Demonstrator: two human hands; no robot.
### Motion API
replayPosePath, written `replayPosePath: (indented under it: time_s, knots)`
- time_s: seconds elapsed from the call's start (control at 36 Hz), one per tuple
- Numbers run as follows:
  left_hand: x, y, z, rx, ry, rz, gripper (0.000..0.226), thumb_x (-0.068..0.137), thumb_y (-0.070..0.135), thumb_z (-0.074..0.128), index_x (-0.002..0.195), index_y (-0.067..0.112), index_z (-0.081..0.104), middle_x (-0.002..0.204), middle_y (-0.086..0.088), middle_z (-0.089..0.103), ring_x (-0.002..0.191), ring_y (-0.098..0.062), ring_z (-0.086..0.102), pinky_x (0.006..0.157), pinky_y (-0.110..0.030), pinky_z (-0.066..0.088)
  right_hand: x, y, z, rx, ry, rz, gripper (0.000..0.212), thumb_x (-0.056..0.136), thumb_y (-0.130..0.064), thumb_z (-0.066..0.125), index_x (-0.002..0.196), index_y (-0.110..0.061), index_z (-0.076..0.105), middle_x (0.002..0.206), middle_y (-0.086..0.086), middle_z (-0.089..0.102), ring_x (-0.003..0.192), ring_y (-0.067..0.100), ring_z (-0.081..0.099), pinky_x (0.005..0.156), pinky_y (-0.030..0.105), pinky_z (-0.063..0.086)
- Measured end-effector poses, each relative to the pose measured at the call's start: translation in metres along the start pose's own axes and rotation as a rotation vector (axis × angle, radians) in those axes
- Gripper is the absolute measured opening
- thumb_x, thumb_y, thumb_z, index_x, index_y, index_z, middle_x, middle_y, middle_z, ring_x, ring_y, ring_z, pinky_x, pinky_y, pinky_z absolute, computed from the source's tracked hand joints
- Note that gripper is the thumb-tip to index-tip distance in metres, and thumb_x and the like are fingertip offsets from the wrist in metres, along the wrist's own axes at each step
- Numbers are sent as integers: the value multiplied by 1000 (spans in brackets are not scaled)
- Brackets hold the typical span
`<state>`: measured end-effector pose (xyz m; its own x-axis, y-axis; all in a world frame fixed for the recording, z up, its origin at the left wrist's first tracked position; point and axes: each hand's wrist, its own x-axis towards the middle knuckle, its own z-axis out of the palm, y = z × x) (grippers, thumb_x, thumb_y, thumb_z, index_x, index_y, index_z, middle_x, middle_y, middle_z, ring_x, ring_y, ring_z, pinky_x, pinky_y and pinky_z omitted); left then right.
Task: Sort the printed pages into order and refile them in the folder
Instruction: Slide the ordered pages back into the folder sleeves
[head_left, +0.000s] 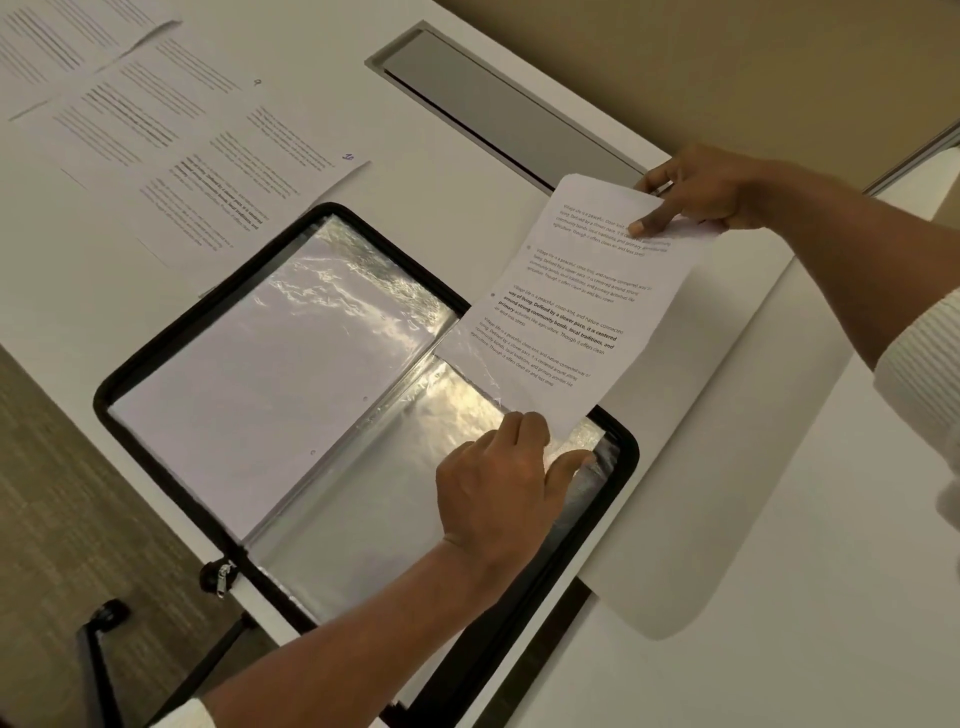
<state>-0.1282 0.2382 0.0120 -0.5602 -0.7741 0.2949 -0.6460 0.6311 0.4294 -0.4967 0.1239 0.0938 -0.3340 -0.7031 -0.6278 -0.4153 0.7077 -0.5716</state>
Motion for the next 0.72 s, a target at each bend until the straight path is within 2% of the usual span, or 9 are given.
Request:
replayPosePath:
  time_s: [0.08, 0.19, 0.25, 0.31, 0.36, 0.44, 0.53, 0.64, 0.72]
  knots:
    - [0, -1, 0, -76, 20, 3, 55, 87, 71, 68, 92, 17, 69, 82, 6, 70, 64, -10, 66, 59, -27, 58, -1, -1, -1, -45, -5, 13, 30, 81, -13, 88, 108, -17, 77, 95, -2, 81, 75, 19, 77, 54, 30, 61]
    - [-6, -13, 10, -160, -107, 120, 67, 90, 74, 65, 116, 12, 69, 122, -5, 68, 112, -19, 62, 92, -38, 58, -1, 1, -1, -84, -8, 25, 25, 80, -13, 89, 103, -16, 78, 91, 1, 81, 71, 19, 77, 52, 29, 60]
    - [-11, -18, 14, -115, -260, 156, 90, 91, 81, 52, 144, 9, 56, 159, -13, 46, 147, -26, 41, 118, -44, 43, 0, 1, 0, -127, 1, 22, 27, 79, -15, 90, 103, -18, 79, 95, 2, 81, 75, 20, 78, 55, 30, 61]
    - [-14, -22, 17, -37, -402, 228, 109, 92, 87, 41, 165, 8, 27, 175, -16, 9, 163, -27, 6, 130, -50, 22, 4, 3, 1, -133, 2, 19, 27, 80, -15, 90, 104, -18, 79, 98, 3, 81, 80, 22, 78, 59, 31, 63]
    - [-18, -26, 19, 22, -471, 327, 116, 93, 86, 38, 167, 4, 5, 175, -16, -11, 163, -29, -12, 131, -53, 15, 7, 5, 3, -109, -14, 23, 27, 82, -13, 88, 106, -16, 78, 100, 4, 81, 85, 23, 78, 62, 31, 65]
    - [-22, -27, 24, 55, -532, 395, 121, 94, 85, 39, 165, -1, -7, 173, -20, -20, 161, -33, -17, 130, -54, 13, 12, 8, 6, -97, -31, 33, 29, 82, -12, 87, 109, -15, 78, 102, 5, 81, 90, 24, 79, 68, 32, 66]
    - [-21, -26, 32, 74, -555, 398, 120, 95, 84, 38, 164, -3, -9, 172, -23, -21, 161, -35, -18, 130, -55, 12, 17, 10, 10, -107, -58, 57, 32, 82, -15, 88, 112, -16, 78, 102, 4, 81, 94, 24, 79, 74, 35, 66]
    - [-15, -19, 40, 54, -570, 386, 116, 98, 82, 32, 163, -3, -10, 171, -23, -23, 160, -35, -21, 130, -56, 9, 19, 12, 12, -114, -100, 83, 30, 83, -15, 88, 111, -15, 79, 102, 4, 81, 90, 22, 79, 69, 34, 66]
    - [-4, -13, 40, 6, -537, 323, 102, 101, 76, 24, 166, 1, 1, 172, -21, -20, 161, -33, -20, 131, -55, 5, 22, 17, 11, -99, -101, 81, 31, 82, -14, 88, 112, -15, 79, 103, 4, 81, 91, 23, 79, 70, 36, 66]
